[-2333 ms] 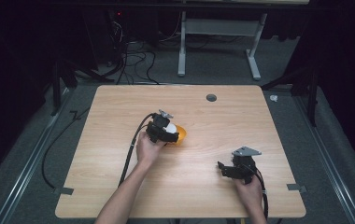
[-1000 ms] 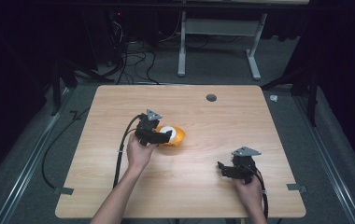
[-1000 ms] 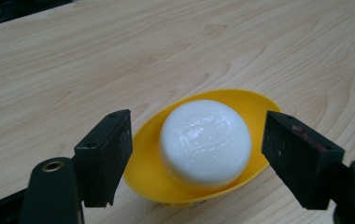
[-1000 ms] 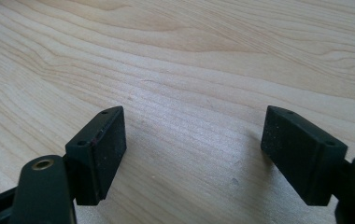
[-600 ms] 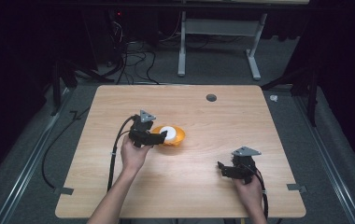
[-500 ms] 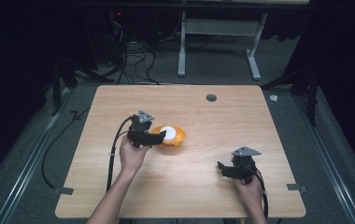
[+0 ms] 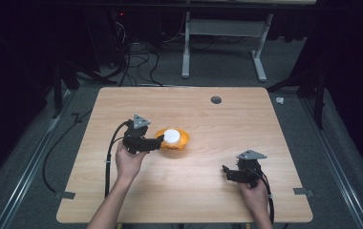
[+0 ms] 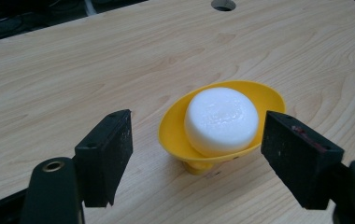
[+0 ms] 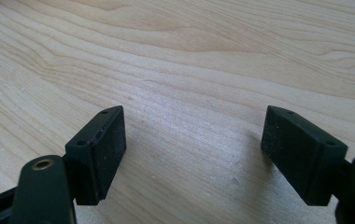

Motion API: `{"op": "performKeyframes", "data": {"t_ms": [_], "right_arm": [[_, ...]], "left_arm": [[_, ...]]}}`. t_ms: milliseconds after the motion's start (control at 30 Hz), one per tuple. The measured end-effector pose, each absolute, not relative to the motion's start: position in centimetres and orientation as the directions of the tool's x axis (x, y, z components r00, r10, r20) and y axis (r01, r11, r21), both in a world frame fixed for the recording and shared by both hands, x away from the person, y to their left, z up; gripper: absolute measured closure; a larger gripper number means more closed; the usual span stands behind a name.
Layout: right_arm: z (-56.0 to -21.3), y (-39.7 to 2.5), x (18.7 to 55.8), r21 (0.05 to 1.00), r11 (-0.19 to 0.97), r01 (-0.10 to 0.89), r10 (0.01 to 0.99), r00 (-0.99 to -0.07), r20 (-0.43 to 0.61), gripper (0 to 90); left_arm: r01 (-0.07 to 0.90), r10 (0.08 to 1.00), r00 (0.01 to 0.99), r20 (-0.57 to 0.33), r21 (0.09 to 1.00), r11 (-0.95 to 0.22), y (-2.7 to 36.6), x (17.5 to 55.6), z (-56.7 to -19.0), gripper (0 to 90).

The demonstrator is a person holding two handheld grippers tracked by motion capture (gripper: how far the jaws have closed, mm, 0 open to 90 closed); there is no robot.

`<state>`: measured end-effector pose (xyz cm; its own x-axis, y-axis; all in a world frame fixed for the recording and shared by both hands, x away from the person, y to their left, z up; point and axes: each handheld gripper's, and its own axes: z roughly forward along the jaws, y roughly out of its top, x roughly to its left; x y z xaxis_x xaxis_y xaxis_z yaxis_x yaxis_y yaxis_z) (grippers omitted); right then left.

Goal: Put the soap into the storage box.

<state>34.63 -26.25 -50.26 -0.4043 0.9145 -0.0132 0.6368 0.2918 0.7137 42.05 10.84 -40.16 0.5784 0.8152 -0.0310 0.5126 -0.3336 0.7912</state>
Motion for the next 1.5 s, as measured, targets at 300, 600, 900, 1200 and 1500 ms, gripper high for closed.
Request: {"op": "performKeyframes", "data": {"t_ms": [300,600,900,1200,1500], "right_arm": [[-50.3,-26.2,34.6,0.713,0.291,0.638,0.915,-0.404,-0.012,22.9],[-50.3,-26.2,34.6,0.713,0.290,0.639,0.915,-0.403,-0.010,22.8],[-50.3,-26.2,34.6,0.713,0.290,0.639,0.915,-0.404,-0.011,22.8],[-50.3,-26.2,34.6,0.713,0.290,0.639,0.915,-0.403,-0.011,22.9],[-50.3,-26.2,34.6,0.714,0.293,0.636,0.914,-0.405,-0.014,22.8]], "left_arm": [[0.511,0.821,0.570,-0.031,0.796,-0.325,11.7,41.4,-39.9,25.5],[0.510,0.821,0.570,-0.036,0.799,-0.318,12.1,40.8,-39.8,25.4],[0.514,0.826,0.562,-0.044,0.801,-0.307,12.7,40.1,-40.0,25.3],[0.509,0.832,0.553,-0.050,0.810,-0.289,13.7,39.1,-39.9,25.2],[0.511,0.837,0.543,-0.073,0.819,-0.261,14.7,38.5,-39.7,25.2]]}}
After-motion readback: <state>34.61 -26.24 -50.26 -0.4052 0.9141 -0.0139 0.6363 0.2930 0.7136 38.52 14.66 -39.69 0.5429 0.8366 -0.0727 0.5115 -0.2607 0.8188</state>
